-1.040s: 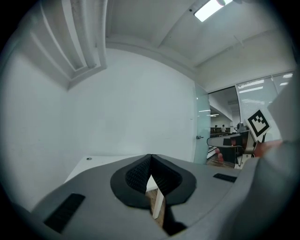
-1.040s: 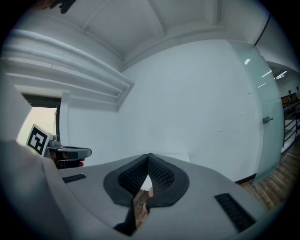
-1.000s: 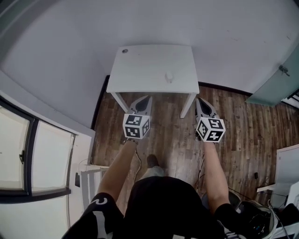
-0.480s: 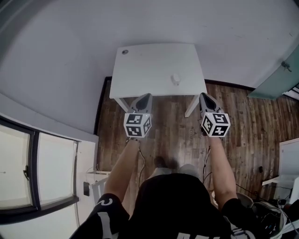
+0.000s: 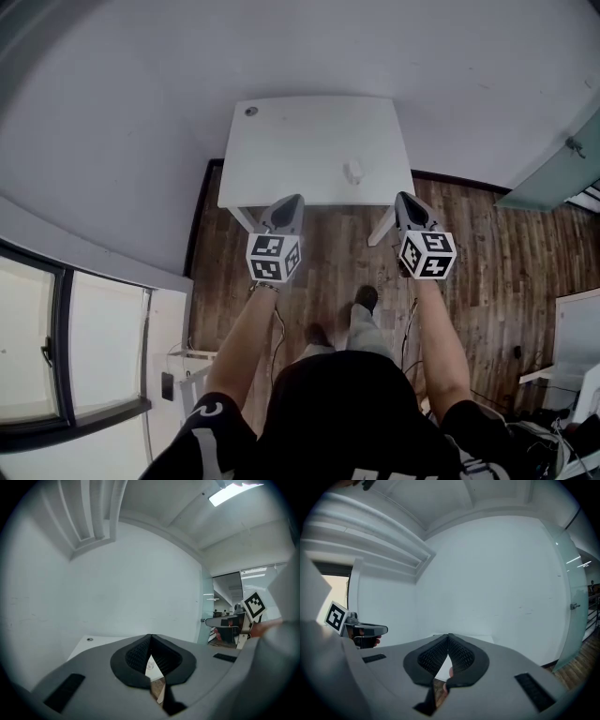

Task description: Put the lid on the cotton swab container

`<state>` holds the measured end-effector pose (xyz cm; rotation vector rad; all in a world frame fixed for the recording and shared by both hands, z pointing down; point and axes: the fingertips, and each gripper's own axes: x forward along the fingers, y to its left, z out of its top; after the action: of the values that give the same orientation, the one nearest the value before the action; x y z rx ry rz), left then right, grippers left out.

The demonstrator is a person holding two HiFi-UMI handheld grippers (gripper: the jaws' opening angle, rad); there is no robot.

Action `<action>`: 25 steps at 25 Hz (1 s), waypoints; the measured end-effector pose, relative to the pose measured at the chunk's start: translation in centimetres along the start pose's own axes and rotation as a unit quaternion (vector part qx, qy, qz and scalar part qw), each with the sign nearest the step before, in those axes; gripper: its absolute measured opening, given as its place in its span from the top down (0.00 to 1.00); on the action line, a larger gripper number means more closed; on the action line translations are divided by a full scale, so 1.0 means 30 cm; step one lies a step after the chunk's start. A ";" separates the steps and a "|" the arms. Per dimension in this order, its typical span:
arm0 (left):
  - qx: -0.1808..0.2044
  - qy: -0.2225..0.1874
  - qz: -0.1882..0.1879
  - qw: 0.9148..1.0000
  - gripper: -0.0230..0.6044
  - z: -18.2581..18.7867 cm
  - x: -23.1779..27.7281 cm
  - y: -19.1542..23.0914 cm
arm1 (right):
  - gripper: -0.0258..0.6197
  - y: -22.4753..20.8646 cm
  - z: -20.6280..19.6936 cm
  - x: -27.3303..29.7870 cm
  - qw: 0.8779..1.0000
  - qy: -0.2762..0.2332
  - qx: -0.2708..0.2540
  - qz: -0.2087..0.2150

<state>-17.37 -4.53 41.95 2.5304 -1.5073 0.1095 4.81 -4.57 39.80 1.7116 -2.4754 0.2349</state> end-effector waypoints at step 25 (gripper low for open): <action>0.042 0.010 0.007 0.999 0.93 0.070 0.621 -0.025 | 0.94 -0.340 0.052 0.516 0.997 0.016 0.001 0.076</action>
<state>-7.87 -20.67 42.80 2.5756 -1.5430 0.2040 8.91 -22.60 41.78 1.5102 -2.5845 0.2769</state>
